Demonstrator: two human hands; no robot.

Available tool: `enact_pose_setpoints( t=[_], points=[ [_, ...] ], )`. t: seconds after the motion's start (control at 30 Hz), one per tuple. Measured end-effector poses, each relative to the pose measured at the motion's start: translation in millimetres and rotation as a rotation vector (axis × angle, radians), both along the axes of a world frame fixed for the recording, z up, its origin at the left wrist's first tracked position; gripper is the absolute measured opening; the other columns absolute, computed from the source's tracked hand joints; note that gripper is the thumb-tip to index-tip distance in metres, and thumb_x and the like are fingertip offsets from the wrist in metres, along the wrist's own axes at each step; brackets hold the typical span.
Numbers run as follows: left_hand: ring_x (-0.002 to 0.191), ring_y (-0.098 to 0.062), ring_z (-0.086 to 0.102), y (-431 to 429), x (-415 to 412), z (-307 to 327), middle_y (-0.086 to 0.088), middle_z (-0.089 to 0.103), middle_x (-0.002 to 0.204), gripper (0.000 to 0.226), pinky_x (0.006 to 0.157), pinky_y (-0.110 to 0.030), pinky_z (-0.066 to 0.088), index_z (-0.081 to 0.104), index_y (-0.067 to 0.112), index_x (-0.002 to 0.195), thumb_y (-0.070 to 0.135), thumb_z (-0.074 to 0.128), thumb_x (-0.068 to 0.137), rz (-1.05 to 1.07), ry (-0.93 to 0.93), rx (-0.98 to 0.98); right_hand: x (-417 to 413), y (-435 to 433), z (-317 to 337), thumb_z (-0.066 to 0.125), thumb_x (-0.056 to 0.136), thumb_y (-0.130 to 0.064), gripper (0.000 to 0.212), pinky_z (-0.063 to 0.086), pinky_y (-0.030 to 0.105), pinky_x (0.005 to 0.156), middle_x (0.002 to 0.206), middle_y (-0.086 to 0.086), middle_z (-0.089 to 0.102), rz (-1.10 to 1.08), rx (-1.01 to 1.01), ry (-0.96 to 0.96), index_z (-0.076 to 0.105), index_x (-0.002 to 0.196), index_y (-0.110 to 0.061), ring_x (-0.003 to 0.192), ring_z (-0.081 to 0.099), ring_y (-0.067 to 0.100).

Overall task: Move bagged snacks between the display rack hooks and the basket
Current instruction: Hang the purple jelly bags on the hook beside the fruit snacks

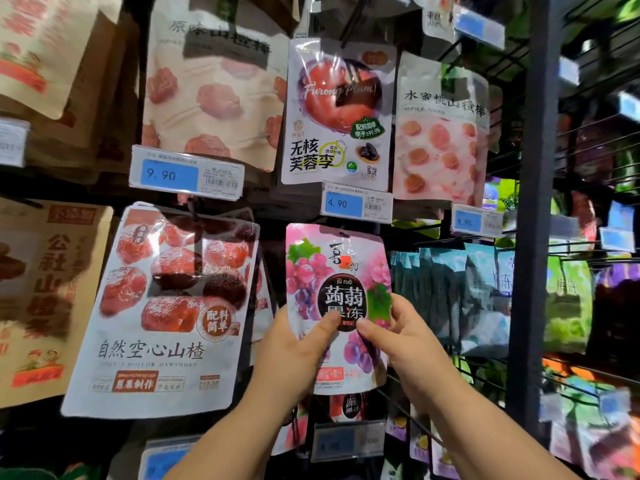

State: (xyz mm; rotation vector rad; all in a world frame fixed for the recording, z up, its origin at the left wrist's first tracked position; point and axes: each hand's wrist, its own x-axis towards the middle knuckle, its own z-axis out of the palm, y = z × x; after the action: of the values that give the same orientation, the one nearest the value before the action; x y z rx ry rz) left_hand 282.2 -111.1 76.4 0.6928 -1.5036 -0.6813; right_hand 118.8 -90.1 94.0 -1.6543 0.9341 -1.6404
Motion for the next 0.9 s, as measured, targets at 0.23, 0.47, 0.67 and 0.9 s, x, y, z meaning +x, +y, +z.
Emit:
enact_pose_setpoints(
  t=[0.23,0.47,0.67,0.9],
  points=[
    [0.087,-0.002,0.068,-5.5,-12.7,11.3,0.013,0.072,0.096,0.025,0.069,-0.016,0.05,0.061,0.032,0.107,0.045,0.066,0.086,0.024,0.005,0.018,-6.7,-5.0,9.0,0.062,0.091,0.0,0.03,0.056,0.029,0.067,0.097,0.005,0.076,0.016,-0.013,-0.084,0.057,0.119,-0.012,0.087,0.074,0.02],
    [0.088,-0.012,0.071,-10.9,-13.8,10.8,0.008,0.074,0.099,0.032,0.081,-0.042,0.057,0.062,0.034,0.11,0.053,0.066,0.085,-0.008,0.064,0.024,-5.9,-12.5,11.6,0.064,0.092,-0.005,0.026,0.058,0.046,0.081,0.104,0.01,0.074,0.003,-0.008,-0.066,0.059,0.115,-0.017,0.094,0.073,0.028],
    [0.092,-0.018,0.067,-18.4,-13.0,15.9,0.002,0.068,0.106,0.047,0.081,-0.04,0.055,0.052,0.021,0.121,0.048,0.067,0.085,0.092,0.09,0.018,-2.5,-26.6,10.5,0.066,0.092,-0.007,0.025,0.057,0.052,0.087,0.102,0.01,0.075,-0.033,0.015,-0.09,0.059,0.113,-0.018,0.093,0.073,0.03],
    [0.091,-0.011,0.054,-30.0,-13.1,20.1,0.008,0.047,0.118,0.077,0.071,-0.028,0.04,0.018,0.026,0.148,0.036,0.067,0.09,0.197,0.008,-0.001,5.7,-54.1,6.9,0.073,0.088,-0.02,0.029,0.055,0.056,0.088,0.101,0.013,0.074,-0.161,0.077,-0.035,0.06,0.112,-0.015,0.093,0.072,0.029]
  ],
)
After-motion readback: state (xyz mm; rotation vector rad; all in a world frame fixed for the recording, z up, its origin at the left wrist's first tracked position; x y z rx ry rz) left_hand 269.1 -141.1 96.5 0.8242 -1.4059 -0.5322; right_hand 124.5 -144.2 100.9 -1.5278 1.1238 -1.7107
